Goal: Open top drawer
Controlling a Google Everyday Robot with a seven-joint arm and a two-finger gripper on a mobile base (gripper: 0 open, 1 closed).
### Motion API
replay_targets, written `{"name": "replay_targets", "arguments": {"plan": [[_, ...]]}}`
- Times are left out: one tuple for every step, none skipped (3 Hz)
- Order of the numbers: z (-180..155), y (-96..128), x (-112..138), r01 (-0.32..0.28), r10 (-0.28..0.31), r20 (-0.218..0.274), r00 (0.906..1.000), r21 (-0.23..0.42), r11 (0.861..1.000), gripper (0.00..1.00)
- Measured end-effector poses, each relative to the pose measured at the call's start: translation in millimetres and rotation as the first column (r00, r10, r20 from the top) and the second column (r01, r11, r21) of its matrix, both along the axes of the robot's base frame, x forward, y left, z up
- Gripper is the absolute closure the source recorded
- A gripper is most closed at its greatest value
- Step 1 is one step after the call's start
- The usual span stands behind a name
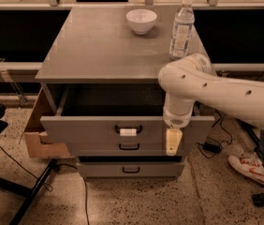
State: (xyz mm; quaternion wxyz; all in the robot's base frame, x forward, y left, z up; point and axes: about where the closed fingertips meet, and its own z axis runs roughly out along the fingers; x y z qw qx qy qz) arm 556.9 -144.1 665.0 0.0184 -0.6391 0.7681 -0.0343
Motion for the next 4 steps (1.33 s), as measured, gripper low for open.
{"name": "replay_targets", "arguments": {"plan": [[-8, -2, -26, 0.015, -0.016, -0.040, 0.9991, -0.021, 1.000, 0.41], [-6, -2, -36, 0.022, -0.024, -0.050, 0.9985, -0.036, 0.999, 0.64], [0, 0, -57, 0.030, -0.035, -0.071, 0.9969, -0.061, 0.998, 0.96], [0, -2, -59, 0.030, -0.035, -0.071, 0.9969, -0.061, 0.998, 1.00]]}}
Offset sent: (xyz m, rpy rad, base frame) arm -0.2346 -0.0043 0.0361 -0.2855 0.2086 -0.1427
